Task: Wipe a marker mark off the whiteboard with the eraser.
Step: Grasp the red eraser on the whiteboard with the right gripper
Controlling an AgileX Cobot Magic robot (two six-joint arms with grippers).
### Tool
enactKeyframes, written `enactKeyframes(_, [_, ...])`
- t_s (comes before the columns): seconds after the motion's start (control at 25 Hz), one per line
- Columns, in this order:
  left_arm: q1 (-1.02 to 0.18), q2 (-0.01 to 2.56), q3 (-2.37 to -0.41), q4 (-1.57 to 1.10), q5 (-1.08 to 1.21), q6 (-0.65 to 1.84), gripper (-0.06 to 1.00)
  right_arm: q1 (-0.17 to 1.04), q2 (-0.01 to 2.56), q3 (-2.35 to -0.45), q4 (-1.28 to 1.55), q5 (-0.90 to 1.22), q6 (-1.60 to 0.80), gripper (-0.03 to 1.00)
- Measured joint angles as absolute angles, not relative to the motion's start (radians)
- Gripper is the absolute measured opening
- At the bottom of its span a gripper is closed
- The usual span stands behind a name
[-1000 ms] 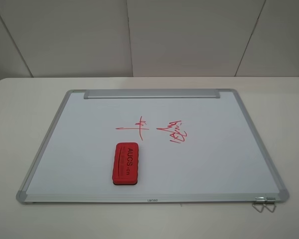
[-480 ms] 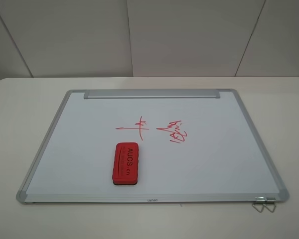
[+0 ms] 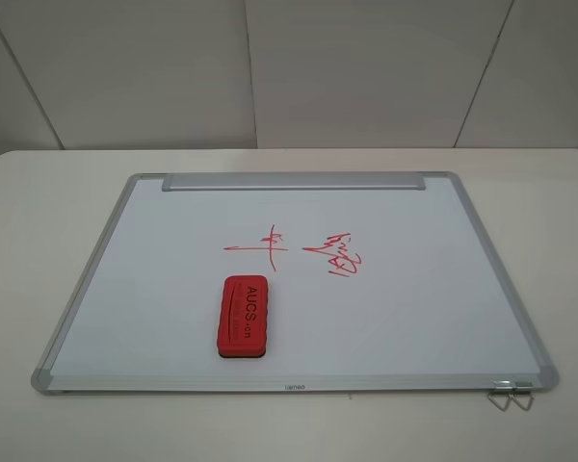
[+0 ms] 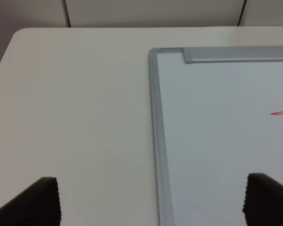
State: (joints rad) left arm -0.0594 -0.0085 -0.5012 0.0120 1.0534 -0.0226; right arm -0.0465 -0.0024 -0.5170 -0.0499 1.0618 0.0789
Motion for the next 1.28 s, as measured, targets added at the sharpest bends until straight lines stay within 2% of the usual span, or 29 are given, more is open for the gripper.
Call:
enactKeyframes(0.84, [-0.059, -0.008, -0.501, 0.012, 1.053, -0.023, 0.77, -0.049, 0.025, -0.517, -0.046, 1.062, 0.079, 0.74])
enactKeyframes(1.12, [-0.059, -0.008, -0.501, 0.012, 1.053, -0.023, 0.77, -0.052, 0.476, -0.58, 0.103, 1.012, 0.078, 0.74])
enactKeyframes(1.2, [-0.059, -0.008, -0.501, 0.012, 1.053, -0.023, 0.77, -0.022, 0.628, -0.622, 0.146, 0.976, 0.078, 0.74])
enactKeyframes(1.28, [-0.059, -0.008, -0.501, 0.012, 1.053, -0.023, 0.77, 0.062, 0.789, -0.664, 0.165, 0.93, 0.079, 0.74])
